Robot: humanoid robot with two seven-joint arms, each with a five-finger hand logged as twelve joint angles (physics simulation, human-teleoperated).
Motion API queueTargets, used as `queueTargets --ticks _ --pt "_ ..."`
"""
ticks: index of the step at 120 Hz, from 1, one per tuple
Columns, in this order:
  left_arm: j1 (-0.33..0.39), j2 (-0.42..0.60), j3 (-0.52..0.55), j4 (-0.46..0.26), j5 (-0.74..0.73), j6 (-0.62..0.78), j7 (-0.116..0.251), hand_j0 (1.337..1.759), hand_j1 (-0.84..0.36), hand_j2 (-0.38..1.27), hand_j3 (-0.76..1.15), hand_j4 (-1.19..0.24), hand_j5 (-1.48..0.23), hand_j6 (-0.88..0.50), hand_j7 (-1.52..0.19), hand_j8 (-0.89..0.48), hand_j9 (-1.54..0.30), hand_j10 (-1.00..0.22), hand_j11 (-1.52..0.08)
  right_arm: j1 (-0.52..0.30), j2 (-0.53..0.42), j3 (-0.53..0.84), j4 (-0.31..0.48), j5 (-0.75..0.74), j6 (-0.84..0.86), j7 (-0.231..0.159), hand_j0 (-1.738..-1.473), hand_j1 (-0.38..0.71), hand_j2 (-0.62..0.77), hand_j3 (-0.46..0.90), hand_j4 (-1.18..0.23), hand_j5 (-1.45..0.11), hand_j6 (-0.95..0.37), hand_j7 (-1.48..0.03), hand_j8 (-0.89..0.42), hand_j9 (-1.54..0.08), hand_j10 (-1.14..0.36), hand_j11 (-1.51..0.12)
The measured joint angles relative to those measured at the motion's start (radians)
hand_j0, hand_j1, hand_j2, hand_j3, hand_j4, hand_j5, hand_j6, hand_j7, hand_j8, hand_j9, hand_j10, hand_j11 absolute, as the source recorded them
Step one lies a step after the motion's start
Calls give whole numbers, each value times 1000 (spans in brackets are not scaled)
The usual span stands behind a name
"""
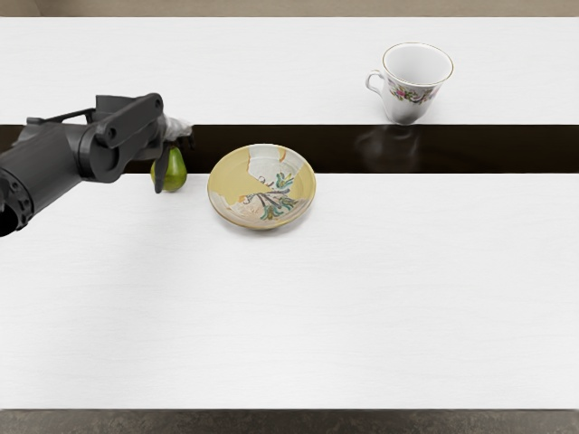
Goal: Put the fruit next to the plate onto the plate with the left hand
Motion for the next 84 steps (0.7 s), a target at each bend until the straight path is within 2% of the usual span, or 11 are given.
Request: queueTargets --ticks 20,37,49,57,58,62,71,84 --pt "7 -4 4 0 0 -5 0 1658 -8 60 0 -298 -387 -299 -387 -299 -387 -298 -387 0 0 0 -1 0 0 0 -1658 -349 0 0 0 0 0 0 0 0 0 0" --pt "6 -3 -1 1 16 -36 0 1658 -132 94 0 -447 -510 -451 -506 -433 -536 -433 -534 0 0 0 -1 0 0 0 -1658 -349 0 0 0 0 0 0 0 0 0 0" --pt "7 -3 -1 2 20 -48 1 1657 -170 131 0 -492 -592 -502 -580 -487 -605 -488 -604 0 0 0 -1 0 0 0 -1658 -349 0 0 0 0 0 0 0 0 0 0" --pt "6 -3 -2 2 18 -58 1 1657 -195 166 0 -501 -655 -462 -642 -458 -644 -514 -642 0 0 0 -1 0 0 0 -1658 -349 0 0 0 0 -1 0 0 0 0 0" --pt "6 -2 -2 1 17 -60 1 1658 -199 182 0 -501 -665 -489 -648 -432 -648 -517 -646 0 0 0 -1 0 0 0 -1658 -349 0 0 0 0 -1 0 -1 0 0 0" --pt "5 -2 -3 1 15 -65 2 1658 -217 206 0 -510 -685 -443 -664 -446 -666 -528 -664 0 0 0 -1 0 0 0 -1658 -349 0 0 0 0 -1 0 -1 0 -1 0" --pt "3 -2 -3 1 15 -74 3 1657 -231 230 0 -534 -719 -430 -680 -434 -700 -545 -698 0 0 0 -1 0 0 0 -1658 -349 0 0 -1 0 -1 0 -1 0 -1 0" --pt "-6 -2 -1 0 4 -87 4 1658 -297 436 0 -541 -750 -415 -721 -417 -717 -559 -715 0 0 0 -1 0 0 0 -1658 -349 0 0 0 0 -1 0 -1 0 -1 0"
